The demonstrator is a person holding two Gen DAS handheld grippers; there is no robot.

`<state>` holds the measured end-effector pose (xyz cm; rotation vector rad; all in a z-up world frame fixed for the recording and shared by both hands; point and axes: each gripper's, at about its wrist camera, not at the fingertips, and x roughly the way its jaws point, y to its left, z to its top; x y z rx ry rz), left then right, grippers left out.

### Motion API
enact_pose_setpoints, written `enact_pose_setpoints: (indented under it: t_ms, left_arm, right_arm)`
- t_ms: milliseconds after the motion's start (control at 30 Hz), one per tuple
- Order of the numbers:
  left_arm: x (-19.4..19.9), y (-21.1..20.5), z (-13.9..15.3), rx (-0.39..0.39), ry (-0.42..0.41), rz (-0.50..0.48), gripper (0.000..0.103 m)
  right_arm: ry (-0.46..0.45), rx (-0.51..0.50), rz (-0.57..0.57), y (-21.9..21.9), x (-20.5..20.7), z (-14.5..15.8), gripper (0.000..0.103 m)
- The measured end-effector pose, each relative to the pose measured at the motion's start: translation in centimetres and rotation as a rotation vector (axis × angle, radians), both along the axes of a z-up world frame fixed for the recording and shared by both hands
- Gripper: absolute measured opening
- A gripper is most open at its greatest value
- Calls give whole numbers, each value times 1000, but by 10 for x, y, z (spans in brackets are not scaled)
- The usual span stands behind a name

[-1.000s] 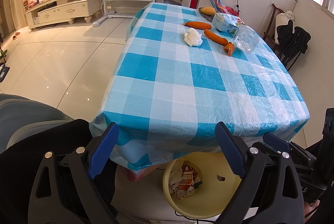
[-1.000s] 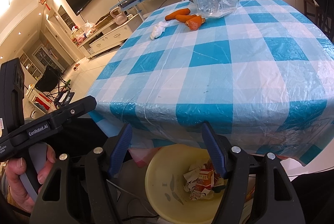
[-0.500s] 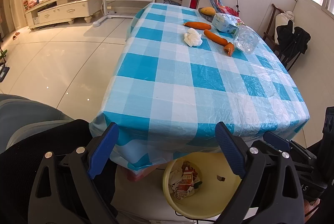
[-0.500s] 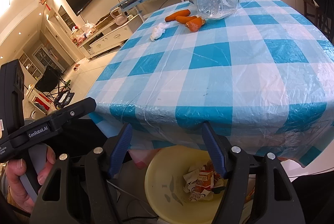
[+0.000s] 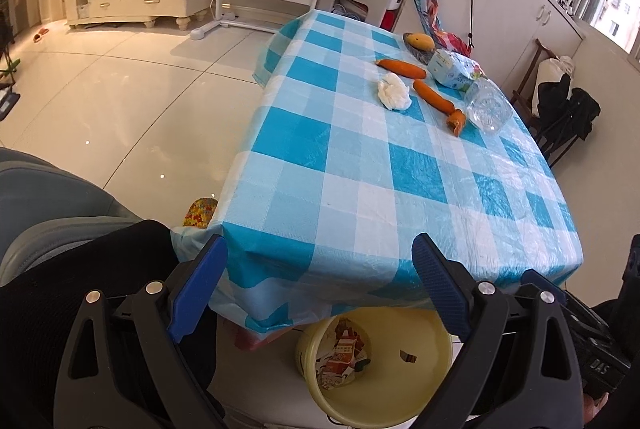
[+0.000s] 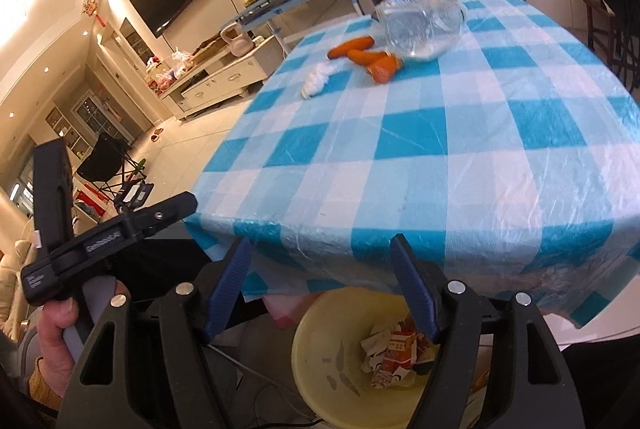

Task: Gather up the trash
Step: 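Grasp the white tissue with the left tool while the right tool grasps a carrot piece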

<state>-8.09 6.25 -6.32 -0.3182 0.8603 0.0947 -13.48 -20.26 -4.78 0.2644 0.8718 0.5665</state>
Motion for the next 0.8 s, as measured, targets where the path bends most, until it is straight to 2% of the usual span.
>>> enact_pose_setpoints:
  t_ms: [100,300,567,700,800]
  left_arm:
    - [8,-1,4,16,-5,-6,90]
    - [38,-6,19,68,-20,-39,90]
    - [126,-20,28,114,-12,-104,90]
    - [166,-25,21,105,2,-128,90]
    - [191,-31,15,111,12,-138,90]
  right_arm:
    - [-37,-14,11,2,10,10,70]
    - [-87,-57,6,10,66,23,70]
    - [-42,-143,2,36,153,14,66]
    - [-22,-170,-6,38,175,9,64]
    - [-13,-205,4,38,186,3,57]
